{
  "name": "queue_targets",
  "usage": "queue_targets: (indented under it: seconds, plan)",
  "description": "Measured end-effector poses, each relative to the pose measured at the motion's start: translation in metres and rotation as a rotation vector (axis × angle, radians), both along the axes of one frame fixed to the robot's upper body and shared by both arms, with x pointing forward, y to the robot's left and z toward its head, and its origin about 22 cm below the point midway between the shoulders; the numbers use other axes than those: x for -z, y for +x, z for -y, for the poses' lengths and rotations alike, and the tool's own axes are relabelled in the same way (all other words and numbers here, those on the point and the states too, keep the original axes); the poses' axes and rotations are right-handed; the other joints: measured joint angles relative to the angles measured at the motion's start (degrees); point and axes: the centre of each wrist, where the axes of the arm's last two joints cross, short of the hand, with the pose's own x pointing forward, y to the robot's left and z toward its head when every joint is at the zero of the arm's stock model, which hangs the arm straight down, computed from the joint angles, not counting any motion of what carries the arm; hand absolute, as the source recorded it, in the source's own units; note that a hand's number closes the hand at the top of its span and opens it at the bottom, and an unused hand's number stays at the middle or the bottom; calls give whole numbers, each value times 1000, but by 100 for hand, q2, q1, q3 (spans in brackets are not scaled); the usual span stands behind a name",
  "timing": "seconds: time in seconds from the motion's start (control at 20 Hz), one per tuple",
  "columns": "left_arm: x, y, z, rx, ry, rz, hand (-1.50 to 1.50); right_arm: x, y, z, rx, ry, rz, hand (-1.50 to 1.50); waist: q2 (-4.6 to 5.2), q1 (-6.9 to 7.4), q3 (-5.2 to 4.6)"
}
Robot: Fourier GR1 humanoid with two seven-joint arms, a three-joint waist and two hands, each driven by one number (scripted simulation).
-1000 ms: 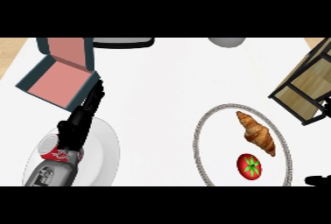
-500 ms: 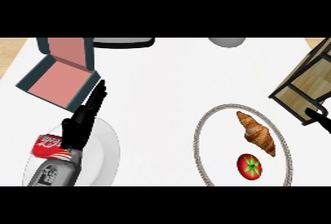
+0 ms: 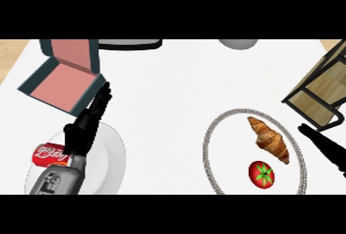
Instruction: Pick the tomato from the placemat and place it in the tiered shelf
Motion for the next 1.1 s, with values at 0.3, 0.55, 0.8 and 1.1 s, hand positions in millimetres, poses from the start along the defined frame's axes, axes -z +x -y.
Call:
queue_targets:
  seconds: [0.3, 0.55, 0.8, 1.1]
  plan:
    - [-1, 6, -3, -2, -4, -9, 0, 4, -12, -19, 21, -16, 24, -150, 1, -9, 3]
    - [-4, 4, 0, 2, -5, -3, 0, 7, -11, -26, 39, -25, 18, -150, 2, 0, 3]
    - [1, 5, 1, 1, -9, -4, 0, 16, -8, -33, 41, -31, 12, -150, 3, 2, 3]
    - [3, 7, 2, -2, -2, -1, 0, 26, -1, -35, 59, -49, -10, -150, 4, 0, 4]
